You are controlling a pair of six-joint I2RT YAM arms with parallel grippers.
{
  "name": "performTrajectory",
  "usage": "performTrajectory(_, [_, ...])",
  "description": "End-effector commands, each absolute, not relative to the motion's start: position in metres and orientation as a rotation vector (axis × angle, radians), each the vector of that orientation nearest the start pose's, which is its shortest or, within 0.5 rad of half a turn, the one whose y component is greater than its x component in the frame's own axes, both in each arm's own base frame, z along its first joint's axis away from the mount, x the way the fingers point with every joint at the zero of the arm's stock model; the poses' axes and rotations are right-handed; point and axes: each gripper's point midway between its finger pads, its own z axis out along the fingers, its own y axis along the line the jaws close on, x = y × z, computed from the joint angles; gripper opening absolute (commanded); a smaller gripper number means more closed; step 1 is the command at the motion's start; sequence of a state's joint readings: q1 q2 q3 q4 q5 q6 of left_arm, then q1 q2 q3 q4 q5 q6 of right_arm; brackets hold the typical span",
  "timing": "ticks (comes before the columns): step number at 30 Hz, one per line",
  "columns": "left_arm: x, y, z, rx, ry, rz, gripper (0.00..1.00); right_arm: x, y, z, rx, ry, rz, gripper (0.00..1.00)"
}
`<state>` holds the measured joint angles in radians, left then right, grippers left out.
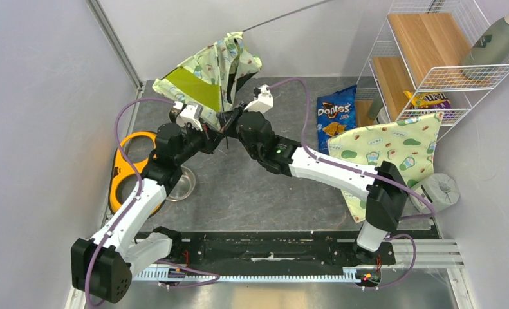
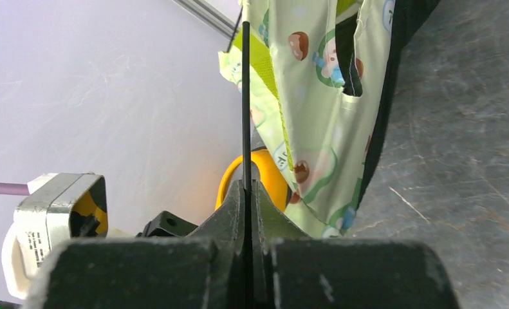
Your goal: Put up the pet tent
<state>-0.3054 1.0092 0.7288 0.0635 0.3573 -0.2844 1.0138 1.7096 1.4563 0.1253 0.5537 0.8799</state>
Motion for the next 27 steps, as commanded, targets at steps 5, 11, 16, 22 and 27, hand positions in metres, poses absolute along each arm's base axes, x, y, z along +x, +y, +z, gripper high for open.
performTrajectory(5, [0.307, -0.167, 0.234, 0.203, 1.966, -0.693, 0.02, 0.396, 0.429, 0.318, 0.412, 1.663, 0.922, 0.0])
performTrajectory(11, [0.294, -0.165, 0.246, 0.229, 2.076, -0.693, 0.02, 0.412, 0.426, 0.318, 0.37, 1.637, 0.922, 0.0])
performTrajectory(16, [0.284, -0.18, 0.249, 0.105, 2.168, -0.857, 0.02, 0.423, 0.431, 0.319, 0.361, 1.584, 0.929, 0.0])
performTrajectory(22, [0.285, -0.187, 0.255, -0.188, 2.173, -0.997, 0.02, 0.438, 0.434, 0.315, 0.398, 1.54, 0.895, 0.0])
performTrajectory(27, [0.29, -0.189, 0.254, -0.401, 2.163, -1.074, 0.02, 0.442, 0.434, 0.309, 0.423, 1.535, 0.869, 0.0])
